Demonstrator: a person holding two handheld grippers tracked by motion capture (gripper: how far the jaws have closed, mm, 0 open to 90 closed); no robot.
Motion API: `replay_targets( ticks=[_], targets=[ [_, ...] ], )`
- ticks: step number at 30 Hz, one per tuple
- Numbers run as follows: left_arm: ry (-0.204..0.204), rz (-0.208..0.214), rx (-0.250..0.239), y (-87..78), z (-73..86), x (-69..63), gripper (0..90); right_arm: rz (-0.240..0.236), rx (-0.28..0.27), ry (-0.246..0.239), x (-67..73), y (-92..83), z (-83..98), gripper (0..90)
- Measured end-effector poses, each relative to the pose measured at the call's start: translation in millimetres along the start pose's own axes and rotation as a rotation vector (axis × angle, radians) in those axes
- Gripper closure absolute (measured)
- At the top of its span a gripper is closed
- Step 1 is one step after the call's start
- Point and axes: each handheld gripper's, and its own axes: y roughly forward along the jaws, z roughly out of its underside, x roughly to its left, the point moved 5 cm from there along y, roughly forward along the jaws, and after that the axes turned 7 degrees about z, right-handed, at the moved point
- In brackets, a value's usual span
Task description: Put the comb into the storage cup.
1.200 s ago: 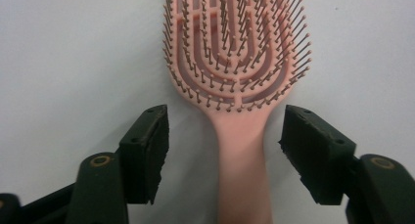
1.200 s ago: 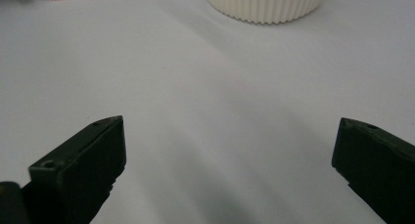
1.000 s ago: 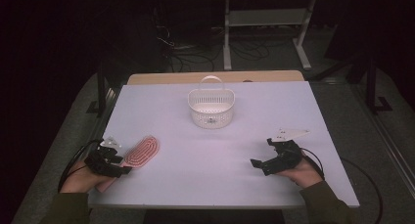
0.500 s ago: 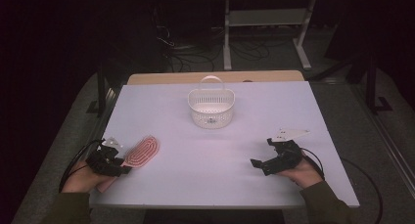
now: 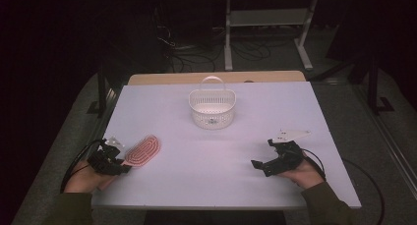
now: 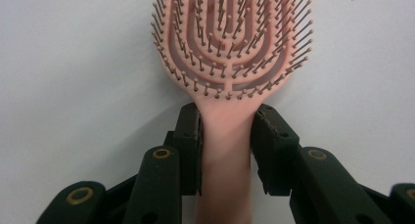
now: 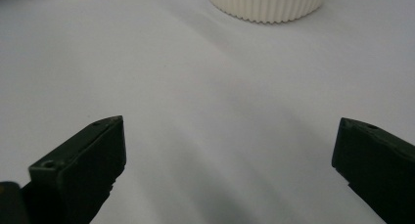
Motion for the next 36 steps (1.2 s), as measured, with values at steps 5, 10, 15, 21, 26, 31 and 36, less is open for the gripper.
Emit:
replay_targets(
  ticks=[5, 10, 15, 21, 26, 31, 36],
  targets=[
    [-0.004, -0.001, 0.015, 0.0, -1.0, -0.2, 68.7, -0.002, 0.003, -0.003, 0.3, 0.6, 0.1, 0.0],
    [-0.02, -0.007, 0.024, 0.2, -2.6, -0.4, 70.4, -0.002, 0.001, -0.003, 0.2, -0.3, 0.3, 0.0],
    [-0.028, -0.002, 0.017, 0.0, -2.6, 0.3, 70.5, -0.004, -0.003, -0.005, -0.4, -0.7, 0.1, 0.0],
    [-0.041, 0.008, 0.002, -1.0, -2.4, 2.2, 70.6, -0.007, 0.0, -0.002, 0.0, -0.1, 0.1, 0.0],
    [-0.049, 0.019, -0.026, -3.0, -4.0, 2.6, 70.6, -0.007, 0.001, -0.003, 0.1, 0.1, 0.1, 0.0],
    [-0.066, 0.044, -0.111, -9.5, -10.2, 0.0, 70.6, -0.01, 0.001, -0.005, 0.1, 0.6, 0.1, 0.0],
    [-0.052, 0.09, -0.179, -13.6, -19.3, -8.6, 70.6, -0.013, 0.005, -0.011, 0.8, 1.4, 0.4, 0.0]
  ],
)
